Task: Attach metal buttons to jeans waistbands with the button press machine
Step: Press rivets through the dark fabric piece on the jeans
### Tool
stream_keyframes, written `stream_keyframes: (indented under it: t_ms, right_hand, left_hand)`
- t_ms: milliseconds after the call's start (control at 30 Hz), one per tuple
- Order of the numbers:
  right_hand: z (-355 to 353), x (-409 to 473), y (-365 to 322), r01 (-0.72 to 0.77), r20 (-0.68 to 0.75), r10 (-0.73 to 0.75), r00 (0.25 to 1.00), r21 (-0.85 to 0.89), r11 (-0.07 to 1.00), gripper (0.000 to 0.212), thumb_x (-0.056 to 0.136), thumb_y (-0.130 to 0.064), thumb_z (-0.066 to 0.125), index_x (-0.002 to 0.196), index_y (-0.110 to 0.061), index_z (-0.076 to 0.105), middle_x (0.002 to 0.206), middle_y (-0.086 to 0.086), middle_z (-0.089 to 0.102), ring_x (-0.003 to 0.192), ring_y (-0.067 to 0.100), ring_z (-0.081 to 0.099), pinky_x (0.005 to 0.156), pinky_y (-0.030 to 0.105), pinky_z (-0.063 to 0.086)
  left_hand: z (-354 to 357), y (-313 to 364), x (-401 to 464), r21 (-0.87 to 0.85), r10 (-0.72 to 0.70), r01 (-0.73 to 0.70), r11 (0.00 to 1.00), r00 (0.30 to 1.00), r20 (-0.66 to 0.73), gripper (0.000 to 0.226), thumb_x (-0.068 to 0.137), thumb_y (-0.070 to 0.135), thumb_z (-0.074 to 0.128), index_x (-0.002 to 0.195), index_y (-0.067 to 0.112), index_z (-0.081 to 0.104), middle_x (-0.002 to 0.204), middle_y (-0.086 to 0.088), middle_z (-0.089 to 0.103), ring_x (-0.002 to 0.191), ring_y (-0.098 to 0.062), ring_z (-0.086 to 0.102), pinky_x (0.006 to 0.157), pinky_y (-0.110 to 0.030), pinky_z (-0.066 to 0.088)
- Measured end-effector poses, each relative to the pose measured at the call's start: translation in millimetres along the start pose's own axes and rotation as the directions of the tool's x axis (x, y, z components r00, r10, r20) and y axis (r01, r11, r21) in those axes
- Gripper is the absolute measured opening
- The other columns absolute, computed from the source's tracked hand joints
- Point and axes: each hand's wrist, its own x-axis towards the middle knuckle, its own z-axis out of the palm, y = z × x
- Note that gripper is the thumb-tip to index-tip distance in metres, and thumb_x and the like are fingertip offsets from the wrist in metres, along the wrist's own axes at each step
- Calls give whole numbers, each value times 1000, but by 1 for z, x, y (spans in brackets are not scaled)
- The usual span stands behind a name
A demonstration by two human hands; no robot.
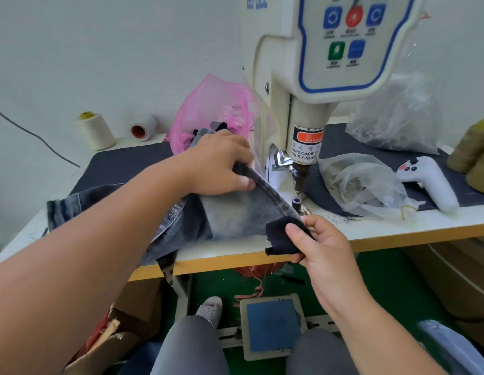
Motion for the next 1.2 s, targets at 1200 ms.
stream_keyframes:
  t_ms: [1200]
  right_hand:
    - [-50, 5, -14, 167, -177, -182, 967, -96, 981, 15, 81, -44, 76, 91, -33, 74, 88, -5, 76, 72, 8, 68, 58, 19, 54]
  left_hand:
    - [98, 27, 13, -798, -250, 71, 599, 963, -102, 22, 94, 19, 65, 74, 29, 62, 57, 27, 57, 57, 9, 50, 60, -9, 39]
